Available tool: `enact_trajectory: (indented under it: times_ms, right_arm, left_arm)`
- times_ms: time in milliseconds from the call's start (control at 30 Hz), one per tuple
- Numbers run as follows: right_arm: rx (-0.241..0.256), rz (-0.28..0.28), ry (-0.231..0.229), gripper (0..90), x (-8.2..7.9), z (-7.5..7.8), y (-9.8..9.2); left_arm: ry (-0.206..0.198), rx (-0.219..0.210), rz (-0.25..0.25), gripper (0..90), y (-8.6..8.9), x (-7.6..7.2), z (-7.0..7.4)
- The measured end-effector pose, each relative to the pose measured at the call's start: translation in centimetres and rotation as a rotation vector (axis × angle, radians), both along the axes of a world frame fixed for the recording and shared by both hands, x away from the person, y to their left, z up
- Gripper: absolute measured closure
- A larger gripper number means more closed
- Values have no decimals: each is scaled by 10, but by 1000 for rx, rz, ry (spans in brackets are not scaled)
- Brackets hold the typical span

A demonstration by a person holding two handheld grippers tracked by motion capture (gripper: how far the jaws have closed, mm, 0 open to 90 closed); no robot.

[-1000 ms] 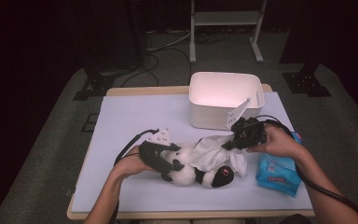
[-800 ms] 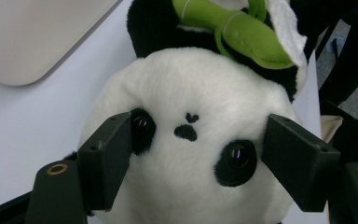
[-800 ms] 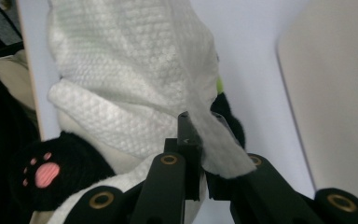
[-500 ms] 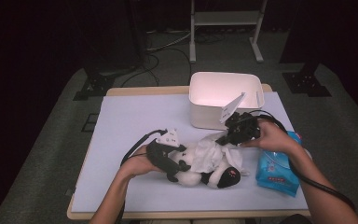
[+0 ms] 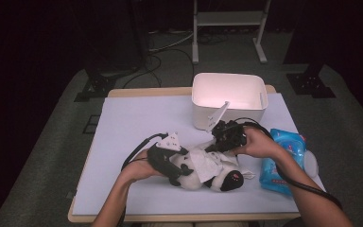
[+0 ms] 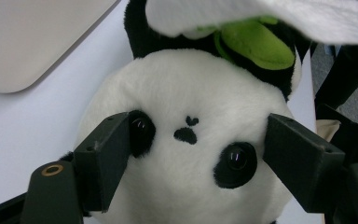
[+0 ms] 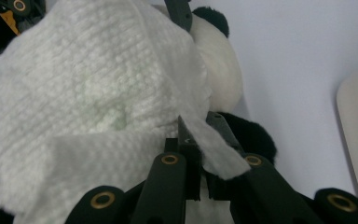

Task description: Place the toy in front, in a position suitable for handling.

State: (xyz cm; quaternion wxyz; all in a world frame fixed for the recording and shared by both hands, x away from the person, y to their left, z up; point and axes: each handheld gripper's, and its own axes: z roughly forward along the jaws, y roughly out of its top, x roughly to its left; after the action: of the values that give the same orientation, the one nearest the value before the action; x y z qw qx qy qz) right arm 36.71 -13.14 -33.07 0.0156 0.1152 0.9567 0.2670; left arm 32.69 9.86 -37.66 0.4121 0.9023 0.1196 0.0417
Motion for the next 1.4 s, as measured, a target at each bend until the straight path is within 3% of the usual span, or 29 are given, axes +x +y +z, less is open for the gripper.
enact_trajectory:
  times_ms: [167, 300, 400, 667, 933, 1133, 1400]
  right_arm:
    - [43, -32, -7, 853, -2, 5, -22]
    - [15, -69, -18, 853, -2, 5, -37]
    - [12, -87, -2, 854, -3, 0, -48]
    - [52, -81, 14, 854, -11, -3, -58]
    - [80, -121, 2, 853, -19, 12, -83]
    - [87, -193, -11, 852, -25, 19, -120]
    - [80, -347, -16, 852, -29, 23, -179]
  left_arm:
    - [-5, 9, -3, 225, 0, -2, 0]
    - [-7, 15, -4, 223, 0, -1, 0]
    - [-9, 14, -6, 222, 0, -1, 0]
    - [-1, 5, -7, 216, 1, -2, 0]
    - [6, 3, 2, 204, 2, -2, -1]
    - [8, 3, 4, 201, 2, -2, -1]
    - [7, 7, 3, 192, 3, -2, -1]
